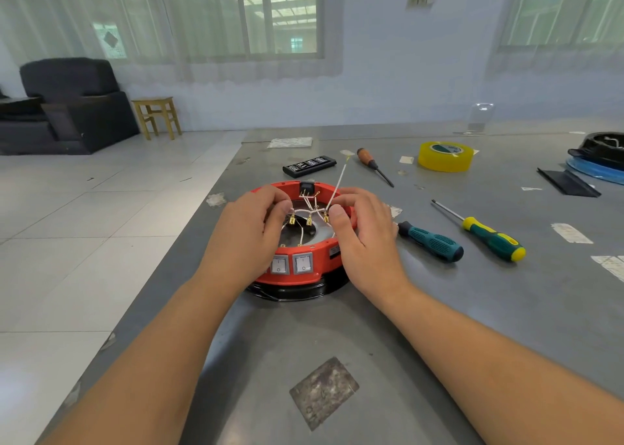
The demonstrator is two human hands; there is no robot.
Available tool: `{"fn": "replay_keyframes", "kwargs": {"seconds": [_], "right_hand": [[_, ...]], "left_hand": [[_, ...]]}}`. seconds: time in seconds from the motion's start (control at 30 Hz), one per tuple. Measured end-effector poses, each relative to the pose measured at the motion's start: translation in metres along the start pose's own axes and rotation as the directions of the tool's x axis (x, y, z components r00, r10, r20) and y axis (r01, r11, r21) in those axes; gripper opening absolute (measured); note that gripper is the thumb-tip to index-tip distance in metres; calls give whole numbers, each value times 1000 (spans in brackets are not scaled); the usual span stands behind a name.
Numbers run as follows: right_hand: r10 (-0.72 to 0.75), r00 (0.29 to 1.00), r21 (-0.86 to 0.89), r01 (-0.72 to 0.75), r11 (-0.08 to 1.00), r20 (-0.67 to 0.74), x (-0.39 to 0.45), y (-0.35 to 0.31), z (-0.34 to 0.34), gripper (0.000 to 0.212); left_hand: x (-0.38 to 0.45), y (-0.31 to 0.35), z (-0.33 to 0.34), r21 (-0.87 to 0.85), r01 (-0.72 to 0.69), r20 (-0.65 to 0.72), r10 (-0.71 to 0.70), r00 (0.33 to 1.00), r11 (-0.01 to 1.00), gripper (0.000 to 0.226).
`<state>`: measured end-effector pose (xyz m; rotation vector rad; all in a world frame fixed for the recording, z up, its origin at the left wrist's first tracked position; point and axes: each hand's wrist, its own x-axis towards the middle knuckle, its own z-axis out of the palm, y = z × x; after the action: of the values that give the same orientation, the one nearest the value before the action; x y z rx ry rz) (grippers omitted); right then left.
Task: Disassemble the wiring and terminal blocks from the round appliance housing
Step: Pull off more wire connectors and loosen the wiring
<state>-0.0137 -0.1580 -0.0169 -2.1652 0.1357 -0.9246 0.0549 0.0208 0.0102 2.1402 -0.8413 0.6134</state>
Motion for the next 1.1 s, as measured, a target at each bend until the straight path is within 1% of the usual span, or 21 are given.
{"fn": "replay_keyframes", "kwargs": {"seconds": [0.1, 0.2, 0.3, 0.37, 0.5, 0.6, 0.67, 0.8, 1.0, 1.1], "right_hand": [[5, 1000, 118, -4, 993, -10, 0, -2, 0, 21], [67, 998, 242, -70, 968, 20, 2, -1, 0, 9], [109, 994, 317, -111, 942, 24, 6, -1, -3, 10], [122, 993, 320, -118, 940, 8, 8, 0, -5, 11], [144, 989, 345, -138, 929, 7, 10, -1, -7, 12], [119, 992, 394, -130, 910, 53, 9, -1, -8, 12], [92, 992, 424, -121, 898, 89, 8, -2, -9, 8], [59, 992, 411, -98, 906, 108, 7, -6, -10, 3], [113, 986, 406, -154, 901, 124, 7, -10, -11, 5], [140, 981, 459, -186, 869, 134, 7, -14, -9, 3]], "left_hand": [[-3, 1, 4, 13, -63, -17, 63, 998, 998, 20], [-6, 3, 7, -16, -22, -36, 22, 999, 1000, 20], [-9, 3, 8, -13, 0, -6, 0, 1000, 1000, 19], [-10, 2, 9, -13, 17, 5, -17, 1000, 1000, 19], [-9, 4, 10, -9, 64, -8, -64, 998, 998, 8], [-9, 7, 9, -20, 68, -37, -69, 997, 997, 8], [-10, 9, 8, -17, 46, -46, -47, 998, 999, 9], [-11, 12, 8, -9, 21, -47, -22, 999, 1000, 7], [-11, 17, 7, -98, 71, -100, -81, 992, 993, 6], [-11, 25, 8, -186, 145, -123, -170, 978, 972, 18]]}}
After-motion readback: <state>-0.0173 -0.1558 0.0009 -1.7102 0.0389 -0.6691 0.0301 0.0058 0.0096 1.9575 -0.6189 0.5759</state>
